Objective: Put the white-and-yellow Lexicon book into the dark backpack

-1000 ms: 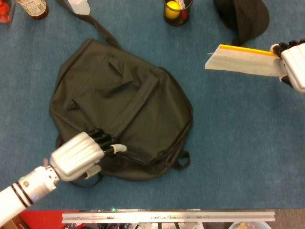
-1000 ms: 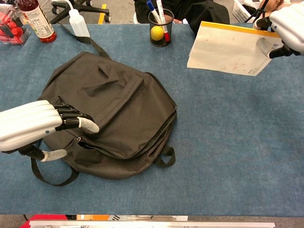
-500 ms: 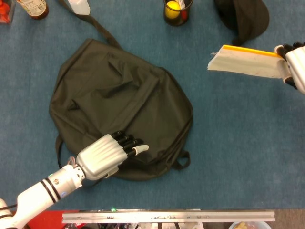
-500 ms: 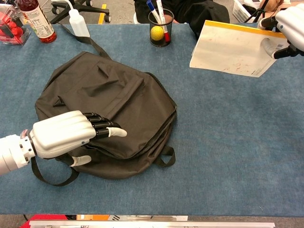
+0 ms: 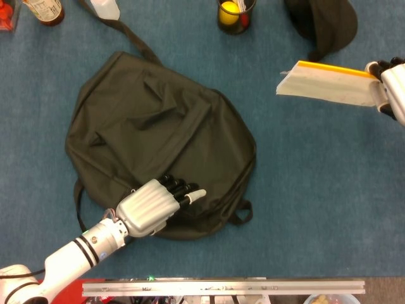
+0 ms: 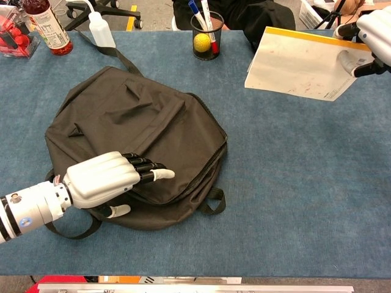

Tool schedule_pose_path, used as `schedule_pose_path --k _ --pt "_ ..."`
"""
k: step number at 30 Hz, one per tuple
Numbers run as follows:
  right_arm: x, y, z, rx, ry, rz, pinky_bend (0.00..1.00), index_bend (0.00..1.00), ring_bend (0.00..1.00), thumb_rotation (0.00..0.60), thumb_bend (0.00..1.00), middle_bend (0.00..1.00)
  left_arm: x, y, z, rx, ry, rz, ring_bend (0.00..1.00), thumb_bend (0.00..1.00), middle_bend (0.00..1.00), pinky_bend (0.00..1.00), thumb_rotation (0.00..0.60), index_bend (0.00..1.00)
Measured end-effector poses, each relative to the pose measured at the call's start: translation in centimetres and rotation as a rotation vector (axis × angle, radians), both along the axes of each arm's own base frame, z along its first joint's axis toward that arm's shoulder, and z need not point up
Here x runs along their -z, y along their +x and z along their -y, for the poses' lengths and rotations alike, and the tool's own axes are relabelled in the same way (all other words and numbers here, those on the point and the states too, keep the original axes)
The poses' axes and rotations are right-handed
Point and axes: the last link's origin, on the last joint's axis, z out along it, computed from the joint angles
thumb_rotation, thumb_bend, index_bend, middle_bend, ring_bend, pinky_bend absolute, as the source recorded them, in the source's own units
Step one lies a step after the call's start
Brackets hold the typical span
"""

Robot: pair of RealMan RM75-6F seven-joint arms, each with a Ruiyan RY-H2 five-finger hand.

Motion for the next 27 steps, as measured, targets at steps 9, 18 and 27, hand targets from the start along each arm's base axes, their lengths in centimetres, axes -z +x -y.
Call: schedule_pose_path --k 9,18,27 --pt "-0.4 -0.3 -0.1 0.007 -0.004 0.007 0.65 0.87 0.58 0.6 0.48 0.69 1.5 0.6 -0.6 -0.032 0.004 0.008 0.16 0.27 0.12 0.22 0.6 0.06" --pt "-0.7 -0.6 -0.2 0.013 -0.004 0.012 0.65 0.87 0.58 0.6 0.48 0.69 2.6 0.7 -1.1 -0.089 0.009 0.018 0.16 0.27 0.12 0.22 0.6 0.06" --pt "-0.7 -0.6 -0.2 0.014 -0.006 0.016 0.65 0.88 0.58 0.6 0.48 0.69 3.2 1.3 -2.0 -0.169 0.026 0.096 0.2 0.27 0.15 0.22 0.6 0.15"
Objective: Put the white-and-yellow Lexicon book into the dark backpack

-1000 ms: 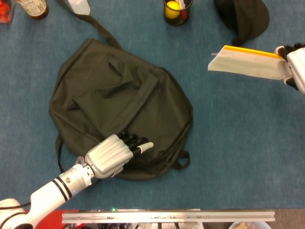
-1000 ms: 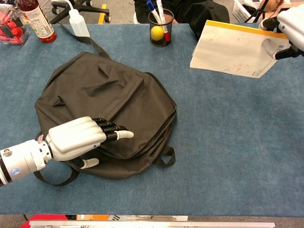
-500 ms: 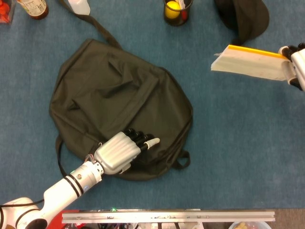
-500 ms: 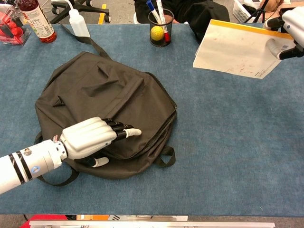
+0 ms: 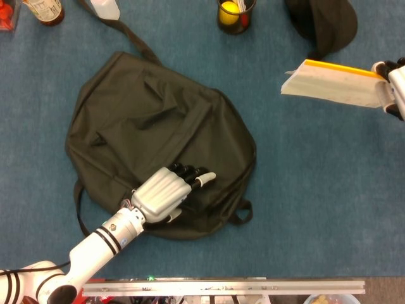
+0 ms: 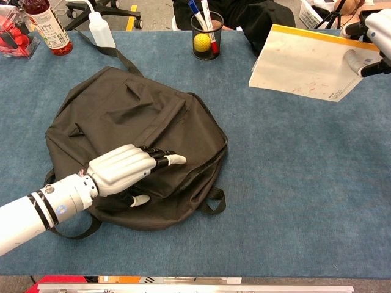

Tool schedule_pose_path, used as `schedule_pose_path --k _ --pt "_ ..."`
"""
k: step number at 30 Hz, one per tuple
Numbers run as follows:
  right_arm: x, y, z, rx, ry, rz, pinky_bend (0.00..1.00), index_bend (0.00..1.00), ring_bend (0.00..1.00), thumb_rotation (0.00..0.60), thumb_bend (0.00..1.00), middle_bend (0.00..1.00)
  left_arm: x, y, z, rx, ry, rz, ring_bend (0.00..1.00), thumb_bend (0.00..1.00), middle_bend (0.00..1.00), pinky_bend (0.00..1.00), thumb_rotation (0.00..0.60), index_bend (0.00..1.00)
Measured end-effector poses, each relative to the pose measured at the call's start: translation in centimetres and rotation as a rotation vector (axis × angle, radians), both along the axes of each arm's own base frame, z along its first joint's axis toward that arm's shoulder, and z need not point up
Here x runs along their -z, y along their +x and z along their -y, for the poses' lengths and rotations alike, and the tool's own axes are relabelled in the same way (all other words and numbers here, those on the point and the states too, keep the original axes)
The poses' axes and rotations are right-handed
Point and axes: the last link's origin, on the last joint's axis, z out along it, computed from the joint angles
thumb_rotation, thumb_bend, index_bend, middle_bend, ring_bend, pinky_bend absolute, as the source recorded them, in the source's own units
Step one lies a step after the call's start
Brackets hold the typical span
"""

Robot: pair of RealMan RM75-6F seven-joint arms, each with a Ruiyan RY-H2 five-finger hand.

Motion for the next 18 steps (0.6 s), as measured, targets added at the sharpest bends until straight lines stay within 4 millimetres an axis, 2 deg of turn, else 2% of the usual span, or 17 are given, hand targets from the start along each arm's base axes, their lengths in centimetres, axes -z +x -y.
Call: schedule_pose_path --k 7,9,12,14,18 --pt "0.0 0.0 0.0 0.002 0.0 0.006 0.65 0.88 0.58 0.6 0.48 0.69 0.3 0.1 -0.7 -0.048 0.008 0.053 0.27 0.27 0.22 0.23 0.6 0.25" --pt "0.0 0.1 0.0 0.0 -0.001 0.007 0.65 0.88 0.58 0.6 0.48 0.69 0.4 0.2 -0.7 -0.057 0.008 0.066 0.32 0.27 0.26 0.27 0.6 0.3" --pt "-0.2 0.2 0.0 -0.002 -0.007 0.012 0.65 0.88 0.58 0.6 0.48 0.69 0.5 0.4 -0.9 -0.073 0.018 0.101 0.44 0.27 0.38 0.43 0.6 0.41" --pt "-0.4 0.3 0.0 -0.004 -0.011 0.019 0.65 0.88 0.59 0.6 0.48 0.69 0.4 0.6 -1.1 -0.087 0.027 0.13 0.51 0.27 0.46 0.58 0.6 0.48" --pt "-0.7 0.7 0.0 -0.006 -0.014 0.042 0.65 0.89 0.59 0.6 0.48 0.69 0.0 1.1 -1.6 -0.128 0.046 0.218 0.59 0.27 0.57 0.69 0.6 0.55"
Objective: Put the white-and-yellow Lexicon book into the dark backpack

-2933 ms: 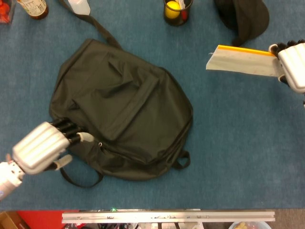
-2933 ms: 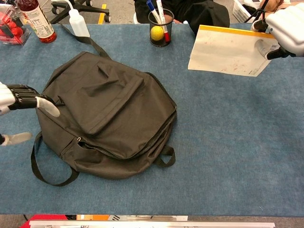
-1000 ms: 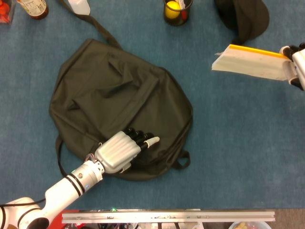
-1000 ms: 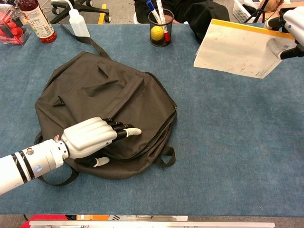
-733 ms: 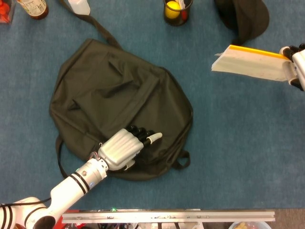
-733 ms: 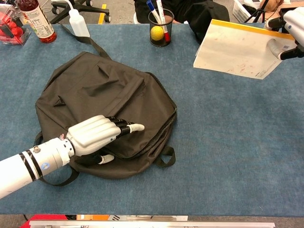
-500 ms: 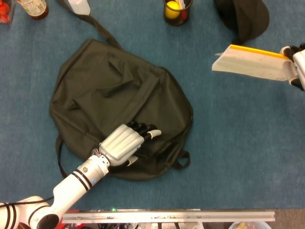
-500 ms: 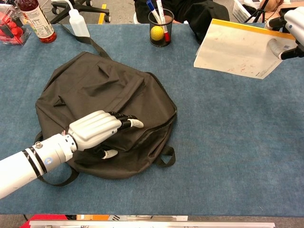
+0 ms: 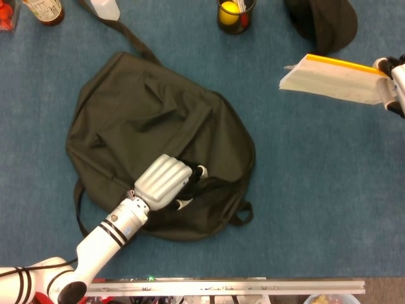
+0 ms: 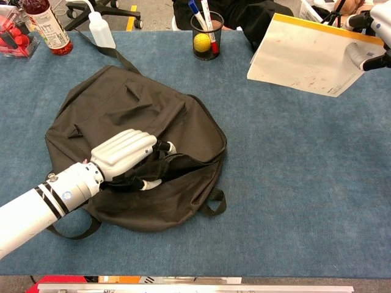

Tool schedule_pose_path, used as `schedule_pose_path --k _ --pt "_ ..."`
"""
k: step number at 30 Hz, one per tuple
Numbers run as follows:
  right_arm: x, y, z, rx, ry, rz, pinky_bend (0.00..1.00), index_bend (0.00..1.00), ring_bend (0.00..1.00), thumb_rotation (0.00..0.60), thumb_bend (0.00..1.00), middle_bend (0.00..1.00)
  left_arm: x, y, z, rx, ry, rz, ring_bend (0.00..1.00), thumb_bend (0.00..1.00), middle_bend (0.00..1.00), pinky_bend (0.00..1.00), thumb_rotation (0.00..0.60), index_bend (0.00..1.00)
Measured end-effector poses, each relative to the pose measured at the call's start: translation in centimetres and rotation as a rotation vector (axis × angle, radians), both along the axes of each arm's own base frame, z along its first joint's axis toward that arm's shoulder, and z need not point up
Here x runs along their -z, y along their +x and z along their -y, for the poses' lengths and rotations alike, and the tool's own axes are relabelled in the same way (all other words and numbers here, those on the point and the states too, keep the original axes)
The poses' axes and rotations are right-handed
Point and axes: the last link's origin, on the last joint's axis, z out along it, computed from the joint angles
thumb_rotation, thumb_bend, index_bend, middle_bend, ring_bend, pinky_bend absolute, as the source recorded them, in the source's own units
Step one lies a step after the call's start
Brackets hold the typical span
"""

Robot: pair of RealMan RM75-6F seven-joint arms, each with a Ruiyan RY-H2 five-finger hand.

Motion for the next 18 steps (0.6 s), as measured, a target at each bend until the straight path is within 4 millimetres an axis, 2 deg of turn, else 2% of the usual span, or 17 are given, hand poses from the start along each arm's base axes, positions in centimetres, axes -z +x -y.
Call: schedule_pose_path --k 5,18 --pt "0.1 0.7 -0.4 0.006 0.039 0.046 0.66 0.89 0.6 0.6 0.48 0.7 -1.0 0.5 -0.7 -0.072 -0.002 0.112 0.62 0.27 0.62 0.72 0.6 0.56" --pt "0.0 2.8 -2.6 0.111 0.272 0.216 0.67 0.89 0.61 0.6 0.48 0.71 -5.3 1.5 -2.4 -0.224 0.016 0.396 0.6 0.27 0.58 0.72 0.6 0.51"
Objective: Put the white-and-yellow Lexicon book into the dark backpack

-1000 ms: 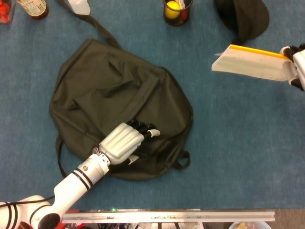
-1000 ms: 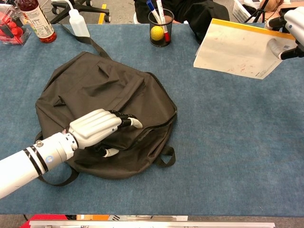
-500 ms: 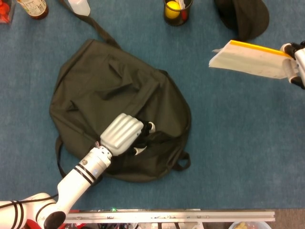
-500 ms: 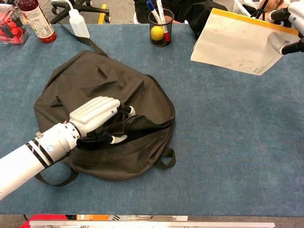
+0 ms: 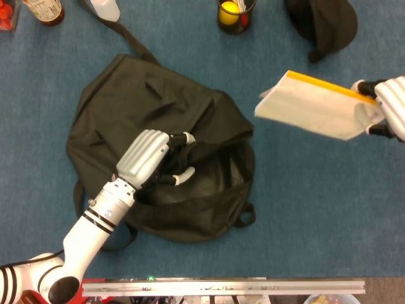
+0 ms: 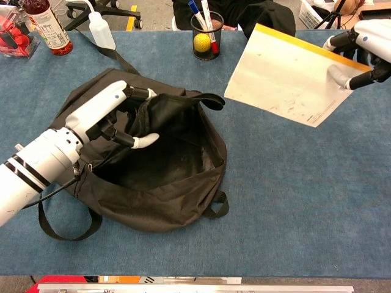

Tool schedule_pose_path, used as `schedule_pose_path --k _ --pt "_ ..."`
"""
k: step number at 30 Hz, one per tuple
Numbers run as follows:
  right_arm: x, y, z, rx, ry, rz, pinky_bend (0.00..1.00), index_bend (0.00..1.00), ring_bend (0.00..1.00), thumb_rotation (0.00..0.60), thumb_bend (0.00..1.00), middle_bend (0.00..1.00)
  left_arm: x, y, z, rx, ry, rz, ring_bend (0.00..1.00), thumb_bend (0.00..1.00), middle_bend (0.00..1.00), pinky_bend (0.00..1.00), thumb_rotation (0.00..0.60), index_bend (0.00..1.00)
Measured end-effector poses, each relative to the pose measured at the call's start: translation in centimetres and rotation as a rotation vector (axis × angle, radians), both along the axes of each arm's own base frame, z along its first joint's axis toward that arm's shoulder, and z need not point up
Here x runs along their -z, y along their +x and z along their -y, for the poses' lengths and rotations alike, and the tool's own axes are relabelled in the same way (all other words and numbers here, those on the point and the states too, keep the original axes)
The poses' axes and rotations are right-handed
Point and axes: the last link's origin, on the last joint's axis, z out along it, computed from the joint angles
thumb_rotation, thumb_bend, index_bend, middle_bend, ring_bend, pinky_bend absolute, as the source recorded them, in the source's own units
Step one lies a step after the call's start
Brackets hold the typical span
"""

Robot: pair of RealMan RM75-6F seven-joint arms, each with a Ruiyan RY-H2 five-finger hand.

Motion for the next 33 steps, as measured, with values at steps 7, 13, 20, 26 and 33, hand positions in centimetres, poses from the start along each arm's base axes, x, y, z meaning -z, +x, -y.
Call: schedule_pose_path --k 7,13,20,26,33 --pt "0.2 1.1 -1.5 0.097 0.195 0.105 0.68 0.89 0.62 0.6 0.48 0.71 -0.9 0.0 0.0 -0.024 0.021 0.067 0.58 0.27 0.57 0.71 0.6 0.48" --pt "0.4 1.8 -2.4 0.187 0.337 0.19 0.68 0.89 0.62 0.6 0.48 0.72 -1.6 0.2 -0.5 -0.051 0.044 0.117 0.57 0.27 0.55 0.69 0.6 0.46" --pt "0.2 2.1 -3.2 0.292 0.463 0.266 0.69 0.9 0.63 0.6 0.48 0.72 -2.0 0.1 -1.5 -0.094 0.06 0.142 0.56 0.27 0.54 0.68 0.6 0.46" --pt "0.7 2.5 -4.0 0.38 0.584 0.312 0.69 0.9 0.63 0.6 0.48 0.72 -2.6 0.2 -2.1 -0.111 0.079 0.155 0.55 0.27 0.52 0.66 0.6 0.44" --pt "2.4 3.2 -4.1 0.467 0.709 0.338 0.69 0.9 0.63 0.6 0.48 0.72 -3.4 0.3 -1.7 -0.104 0.094 0.179 0.54 0.27 0.52 0.65 0.6 0.44"
